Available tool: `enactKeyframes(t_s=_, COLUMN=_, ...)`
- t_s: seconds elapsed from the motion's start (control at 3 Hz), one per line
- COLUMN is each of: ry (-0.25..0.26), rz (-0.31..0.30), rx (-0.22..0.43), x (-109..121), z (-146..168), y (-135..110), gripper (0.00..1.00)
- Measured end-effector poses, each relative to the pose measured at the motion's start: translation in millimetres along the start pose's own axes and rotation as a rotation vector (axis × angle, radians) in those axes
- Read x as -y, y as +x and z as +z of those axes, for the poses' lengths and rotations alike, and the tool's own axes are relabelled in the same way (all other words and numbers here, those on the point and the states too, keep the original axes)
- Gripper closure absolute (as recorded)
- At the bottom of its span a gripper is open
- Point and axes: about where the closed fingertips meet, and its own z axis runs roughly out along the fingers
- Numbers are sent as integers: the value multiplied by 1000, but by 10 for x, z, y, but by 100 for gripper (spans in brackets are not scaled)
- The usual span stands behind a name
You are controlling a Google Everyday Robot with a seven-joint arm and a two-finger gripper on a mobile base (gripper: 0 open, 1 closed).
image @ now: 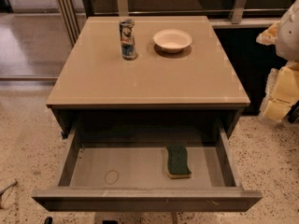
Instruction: Pick sponge from top drawer and place on counter
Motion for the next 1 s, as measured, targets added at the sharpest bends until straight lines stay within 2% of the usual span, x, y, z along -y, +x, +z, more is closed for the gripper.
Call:
enactKeyframes(t_s=0.33, ry=0, rz=0, rx=0, x=0, z=0, y=0, gripper=0)
enactKeyframes(t_s=0.67, ry=5, rz=1, rx=4, x=3, z=-3, y=-8, gripper=14)
enactKeyframes(t_s=1.0, ry=-1, rz=16, rx=45, x=-15, z=188, y=-56, gripper=37)
